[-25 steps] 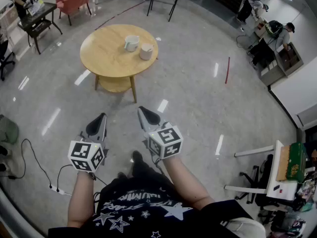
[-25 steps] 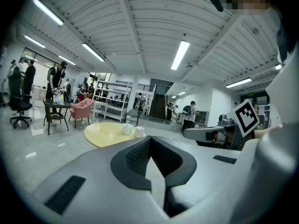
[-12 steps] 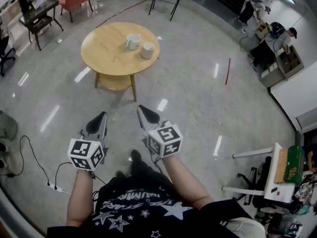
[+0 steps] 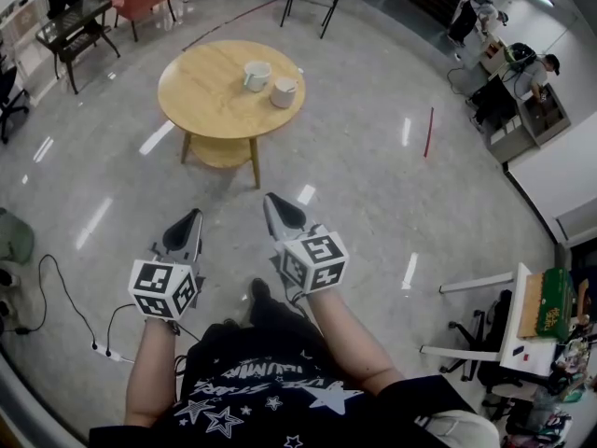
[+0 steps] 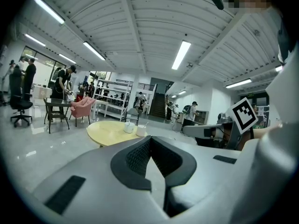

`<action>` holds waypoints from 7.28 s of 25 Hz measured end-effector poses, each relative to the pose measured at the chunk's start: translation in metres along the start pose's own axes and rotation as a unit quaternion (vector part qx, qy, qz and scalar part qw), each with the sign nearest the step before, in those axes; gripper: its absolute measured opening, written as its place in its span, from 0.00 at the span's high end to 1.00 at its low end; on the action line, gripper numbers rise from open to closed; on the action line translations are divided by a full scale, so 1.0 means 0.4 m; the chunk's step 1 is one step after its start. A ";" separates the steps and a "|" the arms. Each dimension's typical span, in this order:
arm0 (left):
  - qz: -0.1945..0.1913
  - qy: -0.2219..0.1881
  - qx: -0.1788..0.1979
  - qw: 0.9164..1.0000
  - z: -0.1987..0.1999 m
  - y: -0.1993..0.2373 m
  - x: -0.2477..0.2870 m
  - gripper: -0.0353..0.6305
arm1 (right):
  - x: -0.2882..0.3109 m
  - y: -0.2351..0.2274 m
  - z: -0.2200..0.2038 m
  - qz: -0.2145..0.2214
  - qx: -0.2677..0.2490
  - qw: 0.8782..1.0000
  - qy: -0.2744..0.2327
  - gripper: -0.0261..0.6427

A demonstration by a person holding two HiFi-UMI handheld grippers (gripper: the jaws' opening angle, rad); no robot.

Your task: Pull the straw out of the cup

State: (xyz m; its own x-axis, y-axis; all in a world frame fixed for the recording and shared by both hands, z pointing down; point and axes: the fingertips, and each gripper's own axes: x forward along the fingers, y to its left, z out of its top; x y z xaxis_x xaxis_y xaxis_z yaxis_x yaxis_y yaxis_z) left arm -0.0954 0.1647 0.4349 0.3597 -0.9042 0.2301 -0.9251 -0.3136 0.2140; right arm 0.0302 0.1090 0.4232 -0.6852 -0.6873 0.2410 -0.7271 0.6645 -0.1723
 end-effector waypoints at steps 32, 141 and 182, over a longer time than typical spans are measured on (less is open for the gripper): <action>0.039 0.008 -0.002 0.999 0.129 0.216 0.396 0.94 | 0.376 -0.309 0.090 0.016 0.022 0.999 0.024 0.96; -0.127 0.090 -0.028 0.987 0.253 0.787 1.185 0.94 | 1.131 -0.742 0.029 -0.206 0.097 0.947 0.225 0.92; -0.039 0.042 -0.012 0.998 0.176 0.328 0.893 0.94 | 0.660 -0.667 0.083 -0.089 0.049 0.984 0.146 0.92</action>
State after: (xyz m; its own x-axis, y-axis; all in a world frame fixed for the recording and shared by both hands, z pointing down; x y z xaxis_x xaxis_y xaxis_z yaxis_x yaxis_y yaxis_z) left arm -0.0969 -0.2198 0.4784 0.4412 -0.8491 0.2904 -0.8907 -0.3749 0.2570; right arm 0.0419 -0.2596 0.5011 -0.5157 -0.6678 0.5367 -0.8452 0.4993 -0.1909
